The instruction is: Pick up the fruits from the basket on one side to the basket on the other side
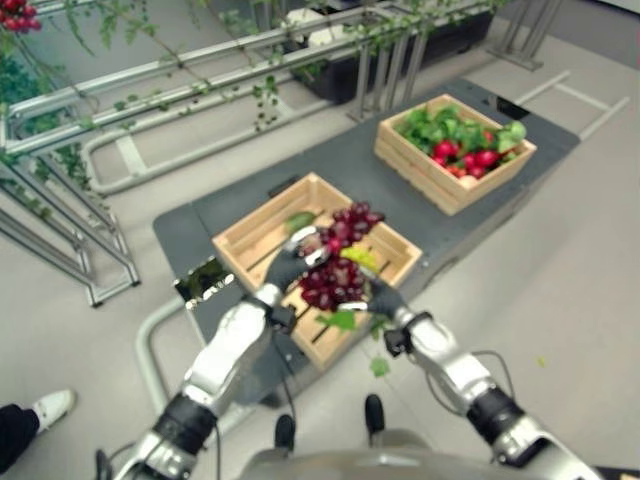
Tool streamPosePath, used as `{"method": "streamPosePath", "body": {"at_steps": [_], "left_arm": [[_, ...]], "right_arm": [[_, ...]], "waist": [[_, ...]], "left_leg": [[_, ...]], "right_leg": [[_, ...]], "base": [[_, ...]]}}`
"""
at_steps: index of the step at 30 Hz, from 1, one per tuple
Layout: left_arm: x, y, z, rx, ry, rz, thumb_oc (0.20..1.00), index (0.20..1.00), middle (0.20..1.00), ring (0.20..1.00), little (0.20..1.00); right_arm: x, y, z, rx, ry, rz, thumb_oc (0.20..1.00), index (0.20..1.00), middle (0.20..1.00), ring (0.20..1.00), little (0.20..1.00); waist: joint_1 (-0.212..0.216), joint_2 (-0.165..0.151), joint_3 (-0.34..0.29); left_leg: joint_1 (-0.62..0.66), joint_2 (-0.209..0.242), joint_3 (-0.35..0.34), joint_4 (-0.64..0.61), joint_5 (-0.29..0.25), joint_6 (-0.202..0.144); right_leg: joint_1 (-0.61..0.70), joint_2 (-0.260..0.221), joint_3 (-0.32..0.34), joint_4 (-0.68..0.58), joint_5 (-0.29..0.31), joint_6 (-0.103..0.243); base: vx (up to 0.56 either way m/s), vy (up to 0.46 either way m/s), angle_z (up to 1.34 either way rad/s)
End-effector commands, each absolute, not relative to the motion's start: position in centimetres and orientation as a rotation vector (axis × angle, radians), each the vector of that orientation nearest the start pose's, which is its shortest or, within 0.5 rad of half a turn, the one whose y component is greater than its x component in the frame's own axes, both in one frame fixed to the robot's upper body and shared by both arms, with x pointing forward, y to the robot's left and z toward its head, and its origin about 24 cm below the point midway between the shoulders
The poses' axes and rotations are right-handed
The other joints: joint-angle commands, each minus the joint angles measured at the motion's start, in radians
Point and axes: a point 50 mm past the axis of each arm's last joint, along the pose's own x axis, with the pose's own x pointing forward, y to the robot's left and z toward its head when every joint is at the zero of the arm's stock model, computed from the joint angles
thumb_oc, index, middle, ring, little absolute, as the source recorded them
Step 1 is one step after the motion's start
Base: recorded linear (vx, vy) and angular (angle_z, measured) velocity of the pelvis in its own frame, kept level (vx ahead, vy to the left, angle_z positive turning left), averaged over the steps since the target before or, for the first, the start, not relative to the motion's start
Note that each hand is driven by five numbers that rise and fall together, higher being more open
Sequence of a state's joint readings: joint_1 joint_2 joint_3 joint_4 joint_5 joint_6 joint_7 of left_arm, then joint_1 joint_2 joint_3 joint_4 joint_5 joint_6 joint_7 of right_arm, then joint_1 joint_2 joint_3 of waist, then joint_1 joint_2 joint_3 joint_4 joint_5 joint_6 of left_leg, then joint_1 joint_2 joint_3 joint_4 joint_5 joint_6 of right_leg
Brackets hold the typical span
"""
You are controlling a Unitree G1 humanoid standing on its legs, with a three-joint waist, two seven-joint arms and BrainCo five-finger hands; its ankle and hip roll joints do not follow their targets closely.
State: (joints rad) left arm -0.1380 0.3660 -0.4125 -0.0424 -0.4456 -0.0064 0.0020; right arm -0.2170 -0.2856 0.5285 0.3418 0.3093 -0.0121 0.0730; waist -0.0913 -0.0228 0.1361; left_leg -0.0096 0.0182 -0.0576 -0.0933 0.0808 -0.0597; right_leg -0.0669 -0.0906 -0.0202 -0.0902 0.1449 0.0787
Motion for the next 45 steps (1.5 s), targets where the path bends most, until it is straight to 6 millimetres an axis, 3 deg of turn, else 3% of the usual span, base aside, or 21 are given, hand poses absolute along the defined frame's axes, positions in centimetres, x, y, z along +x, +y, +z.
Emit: {"method": "streamPosePath", "body": {"at_steps": [1, 14, 22, 23, 24, 25, 26, 40, 41, 42, 43, 45], "left_arm": [[27.2, 8.3, 9.4, -0.112, -0.157, -0.525, 0.200, 0.200, 0.200, 0.200, 0.200], [27.0, 6.0, 10.2, -0.180, -0.163, -0.600, 0.200, 0.200, 0.200, 0.200, 0.200], [26.9, 5.7, 10.3, -0.197, -0.161, -0.609, 0.200, 0.200, 0.200, 0.200, 0.200], [26.9, 5.7, 10.3, -0.199, -0.161, -0.609, 0.200, 0.200, 0.200, 0.200, 0.200], [26.8, 5.7, 10.3, -0.202, -0.163, -0.609, 0.200, 0.200, 0.200, 0.200, 0.200], [26.8, 5.7, 10.3, -0.202, -0.163, -0.609, 0.200, 0.200, 0.200, 0.200, 0.200], [26.9, 5.8, 10.3, -0.203, -0.163, -0.603, 0.200, 0.200, 0.200, 0.200, 0.200], [26.9, 6.4, 9.9, -0.199, -0.153, -0.568, 0.200, 0.200, 0.200, 0.200, 0.200], [27.0, 6.6, 9.8, -0.201, -0.153, -0.555, 0.300, 0.300, 0.300, 0.300, 0.300], [27.0, 6.6, 9.8, -0.201, -0.153, -0.555, 0.300, 0.300, 0.300, 0.300, 0.300], [27.0, 6.8, 9.8, -0.198, -0.155, -0.548, 1.000, 1.000, 1.000, 1.000, 1.000], [27.0, 7.0, 9.7, -0.197, -0.154, -0.535, 1.000, 1.000, 1.000, 1.000, 1.000]], "right_arm": [[28.3, -5.8, 2.4, -0.024, 0.129, 0.574, 1.000, 1.000, 1.000, 1.000, 1.000], [28.8, -3.5, 2.8, 0.098, 0.146, 0.577, 1.000, 1.000, 1.000, 1.000, 1.000], [28.7, -2.9, 2.9, 0.149, 0.157, 0.574, 1.000, 1.000, 1.000, 1.000, 1.000], [28.7, -3.0, 2.9, 0.152, 0.154, 0.569, 0.831, 0.831, 0.831, 0.831, 0.831], [28.7, -3.0, 2.9, 0.156, 0.152, 0.566, 0.385, 0.385, 0.385, 0.385, 0.385], [28.7, -3.0, 2.9, 0.156, 0.152, 0.566, 0.250, 0.250, 0.250, 0.250, 0.250], [28.7, -3.1, 3.0, 0.160, 0.146, 0.559, 0.200, 0.200, 0.200, 0.200, 0.200], [28.4, -4.1, 2.5, 0.171, 0.153, 0.517, 0.200, 0.200, 0.200, 0.200, 0.200], [28.5, -4.3, 2.5, 0.168, 0.149, 0.509, 0.200, 0.200, 0.200, 0.200, 0.200], [28.5, -4.3, 2.5, 0.168, 0.149, 0.509, 0.200, 0.200, 0.200, 0.200, 0.200], [28.5, -4.6, 2.5, 0.163, 0.146, 0.503, 0.200, 0.200, 0.200, 0.200, 0.200], [28.5, -4.7, 2.5, 0.161, 0.144, 0.495, 0.200, 0.200, 0.200, 0.200, 0.200]], "waist": [[0.028, -0.040, -0.050], [0.040, -0.041, -0.048], [0.045, -0.042, -0.043], [0.046, -0.042, -0.043], [0.046, -0.043, -0.043], [0.046, -0.043, -0.043], [0.045, -0.043, -0.042], [0.038, -0.048, -0.041], [0.036, -0.049, -0.040], [0.036, -0.049, -0.040], [0.036, -0.050, -0.039], [0.036, -0.051, -0.040]], "left_leg": [[0.073, -0.131, -0.021, 0.006, -0.193, 0.101], [0.074, -0.133, -0.030, 0.006, -0.194, 0.103], [0.072, -0.134, -0.032, 0.006, -0.192, 0.104], [0.072, -0.134, -0.032, 0.006, -0.192, 0.104], [0.071, -0.135, -0.033, 0.006, -0.192, 0.105], [0.071, -0.135, -0.033, 0.006, -0.192, 0.105], [0.070, -0.135, -0.032, 0.006, -0.192, 0.105], [0.075, -0.134, -0.025, 0.006, -0.195, 0.107], [0.077, -0.134, -0.024, 0.006, -0.195, 0.107], [0.077, -0.134, -0.024, 0.006, -0.195, 0.107], [0.077, -0.134, -0.022, 0.006, -0.196, 0.107], [0.077, -0.134, -0.021, 0.006, -0.197, 0.108]], "right_leg": [[-0.115, -0.013, 0.058, 0.023, 0.020, 0.090], [-0.112, -0.017, 0.048, 0.023, 0.018, 0.089], [-0.113, -0.019, 0.047, 0.024, 0.019, 0.090], [-0.113, -0.020, 0.046, 0.023, 0.019, 0.091], [-0.114, -0.020, 0.047, 0.024, 0.019, 0.091], [-0.114, -0.020, 0.047, 0.024, 0.019, 0.091], [-0.115, -0.020, 0.047, 0.023, 0.019, 0.091], [-0.116, -0.021, 0.054, 0.025, 0.021, 0.093], [-0.116, -0.021, 0.055, 0.026, 0.021, 0.094], [-0.116, -0.021, 0.055, 0.026, 0.021, 0.094], [-0.117, -0.021, 0.056, 0.026, 0.021, 0.094], [-0.117, -0.020, 0.056, 0.026, 0.021, 0.094]], "base": [[0.00, 0.000, 0.00], [0.00, -0.002, 0.01], [0.00, 0.000, 0.00], [0.00, 0.000, 0.00], [0.00, 0.000, 0.00], [0.00, 0.000, 0.00], [0.00, 0.000, 0.00], [0.00, 0.000, 0.00], [0.00, 0.000, 0.00], [0.00, 0.000, 0.00], [0.00, 0.000, 0.00], [0.00, 0.000, 0.00]]}}
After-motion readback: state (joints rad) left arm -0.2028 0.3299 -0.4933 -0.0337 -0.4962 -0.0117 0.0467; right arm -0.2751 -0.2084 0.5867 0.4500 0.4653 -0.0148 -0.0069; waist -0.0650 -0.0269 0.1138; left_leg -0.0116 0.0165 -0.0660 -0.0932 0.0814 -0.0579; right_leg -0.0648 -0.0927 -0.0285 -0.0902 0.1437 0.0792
